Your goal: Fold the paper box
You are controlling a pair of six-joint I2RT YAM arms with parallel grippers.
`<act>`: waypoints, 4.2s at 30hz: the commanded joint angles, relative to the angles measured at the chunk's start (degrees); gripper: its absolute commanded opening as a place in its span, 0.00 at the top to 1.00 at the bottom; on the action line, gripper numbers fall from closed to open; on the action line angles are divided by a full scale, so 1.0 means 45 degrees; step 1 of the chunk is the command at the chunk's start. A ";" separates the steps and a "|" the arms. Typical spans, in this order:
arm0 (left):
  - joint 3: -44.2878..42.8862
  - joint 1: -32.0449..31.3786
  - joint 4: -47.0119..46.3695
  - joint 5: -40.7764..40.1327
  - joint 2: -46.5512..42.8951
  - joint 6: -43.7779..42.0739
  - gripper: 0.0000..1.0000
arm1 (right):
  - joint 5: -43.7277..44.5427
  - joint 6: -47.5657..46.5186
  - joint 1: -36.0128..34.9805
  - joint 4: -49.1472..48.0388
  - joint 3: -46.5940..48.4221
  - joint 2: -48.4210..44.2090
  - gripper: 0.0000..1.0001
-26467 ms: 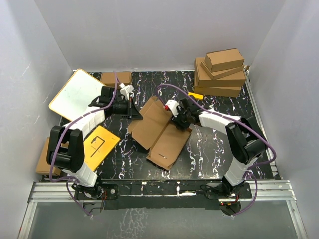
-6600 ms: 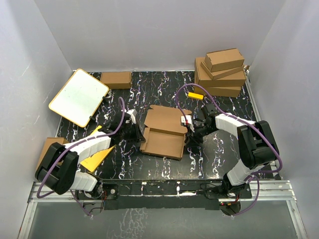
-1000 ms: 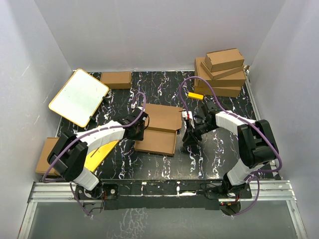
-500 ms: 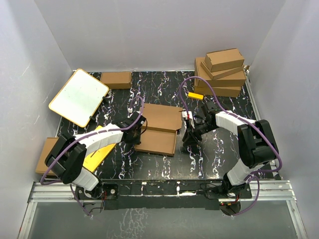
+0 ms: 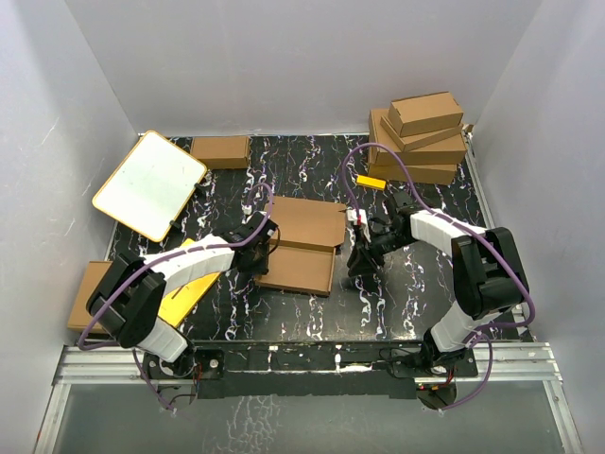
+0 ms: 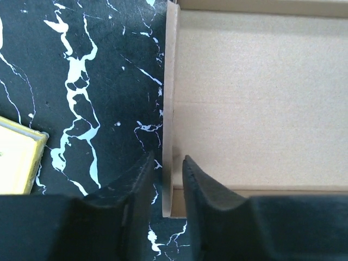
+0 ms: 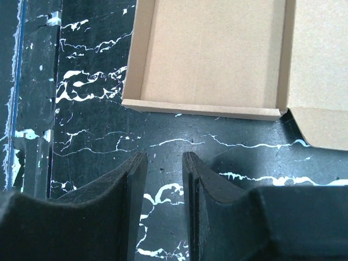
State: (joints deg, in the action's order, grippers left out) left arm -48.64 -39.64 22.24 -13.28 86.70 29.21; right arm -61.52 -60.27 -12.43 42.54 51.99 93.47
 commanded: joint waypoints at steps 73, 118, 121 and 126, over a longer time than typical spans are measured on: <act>0.5814 0.0366 -0.5390 0.1815 -0.8958 0.1950 0.05 | 0.4906 -0.1529 0.2917 -0.2908 1.0694 0.7837 0.29; 0.5631 0.0371 -0.5007 0.1911 -0.9624 0.2210 0.05 | 0.5720 0.5341 0.2117 -0.5535 0.8873 0.6745 0.31; 0.5595 0.0361 -0.4943 0.1935 -0.9644 0.2219 0.05 | 0.7038 0.6449 0.1818 -0.6361 0.8609 0.6724 0.31; 0.5614 0.0371 -0.4884 0.1887 -0.9862 0.2270 0.05 | 0.8490 0.7504 0.1574 -0.6679 0.8700 0.6968 0.34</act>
State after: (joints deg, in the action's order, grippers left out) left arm -22.06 -38.35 -0.30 -4.49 44.14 39.11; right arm -30.76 -33.28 -4.36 17.96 91.26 126.52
